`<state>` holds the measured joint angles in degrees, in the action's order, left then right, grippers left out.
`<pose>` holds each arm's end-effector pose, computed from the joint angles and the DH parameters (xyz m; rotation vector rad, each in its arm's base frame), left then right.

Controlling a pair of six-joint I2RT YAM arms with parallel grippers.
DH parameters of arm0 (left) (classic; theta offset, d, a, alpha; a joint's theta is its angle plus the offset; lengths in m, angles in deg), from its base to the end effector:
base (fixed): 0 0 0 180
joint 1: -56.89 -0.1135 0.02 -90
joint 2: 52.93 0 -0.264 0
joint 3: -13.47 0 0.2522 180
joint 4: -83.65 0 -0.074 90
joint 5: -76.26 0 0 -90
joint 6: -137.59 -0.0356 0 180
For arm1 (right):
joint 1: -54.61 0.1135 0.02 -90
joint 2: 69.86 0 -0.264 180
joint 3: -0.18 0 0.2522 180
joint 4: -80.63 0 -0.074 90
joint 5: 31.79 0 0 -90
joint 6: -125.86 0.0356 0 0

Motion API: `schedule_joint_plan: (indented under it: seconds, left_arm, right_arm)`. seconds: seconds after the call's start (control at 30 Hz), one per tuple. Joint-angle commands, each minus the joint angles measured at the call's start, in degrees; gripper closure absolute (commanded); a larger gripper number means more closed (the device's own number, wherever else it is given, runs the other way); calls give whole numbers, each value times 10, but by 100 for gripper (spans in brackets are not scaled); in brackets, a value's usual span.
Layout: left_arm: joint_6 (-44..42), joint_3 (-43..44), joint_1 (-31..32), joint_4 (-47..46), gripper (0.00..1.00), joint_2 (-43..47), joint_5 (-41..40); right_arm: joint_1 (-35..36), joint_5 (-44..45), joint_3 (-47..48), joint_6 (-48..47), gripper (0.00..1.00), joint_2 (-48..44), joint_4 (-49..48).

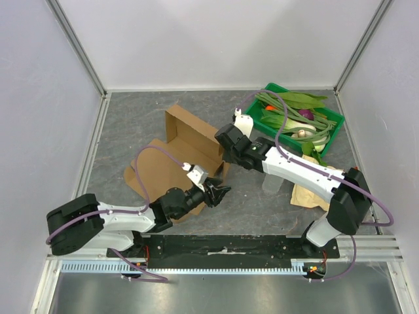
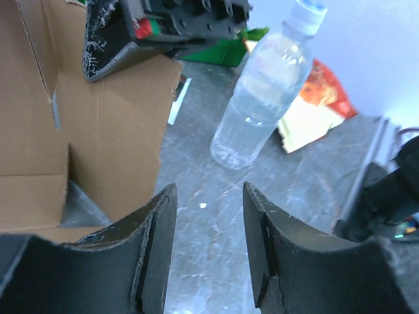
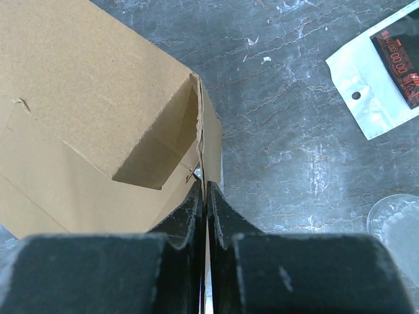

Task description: Fold the paper box

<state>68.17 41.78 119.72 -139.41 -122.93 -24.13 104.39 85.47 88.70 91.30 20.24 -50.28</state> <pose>0.1094 -0.1990 0.1964 0.4459 1.5754 -1.0002 0.2317 0.2487 0.2888 0.3184 2.3297 0.3202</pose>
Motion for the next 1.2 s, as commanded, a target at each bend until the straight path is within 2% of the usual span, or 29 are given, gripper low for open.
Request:
schedule_joint_plan:
  seconds: [0.0,0.13,0.33,0.43,0.53,0.57,0.67,0.7,0.77,0.83,0.87,0.97,1.03,1.17]
  left_arm:
    - [-177,34,33,53,48,-44,-121]
    - [-188,71,38,56,50,-87,-196]
    - [-222,113,38,50,52,-131,-212]
    - [-227,117,37,37,57,-139,-191]
    - [-237,123,36,37,68,-145,-183]
    - [-244,124,36,37,77,-146,-186]
    - [-249,125,29,40,88,-141,-164]
    - [-247,127,27,50,90,-139,-154]
    - [-244,130,20,58,92,-135,-127]
    - [-244,132,10,65,93,-135,-118]
    - [-239,133,6,69,94,-133,-105]
    - [-230,145,-9,99,95,-130,-82]
    - [-230,158,-17,121,95,-128,-66]
    - [-220,174,-29,147,95,-119,-36]
  right_arm:
    - [1,3,29,14,91,7,18]
    - [1,2,31,13,91,4,18]
    - [1,-10,26,14,91,2,18]
    - [1,-14,23,11,89,0,18]
    - [1,-20,21,0,83,-6,13]
    - [1,-25,24,-8,78,-5,12]
    - [0,-34,28,-64,67,-14,9]
    - [-5,-47,24,-86,64,-19,-3]
    - [-17,-72,4,-146,41,-44,-14]
    - [-35,-125,-18,-186,31,-87,-49]
    - [-41,-135,-42,-213,21,-105,-57]
    - [-68,-185,-109,-238,7,-190,-101]
    - [-84,-202,-144,-238,4,-243,-125]
    - [-69,-233,-231,-243,2,-288,-148]
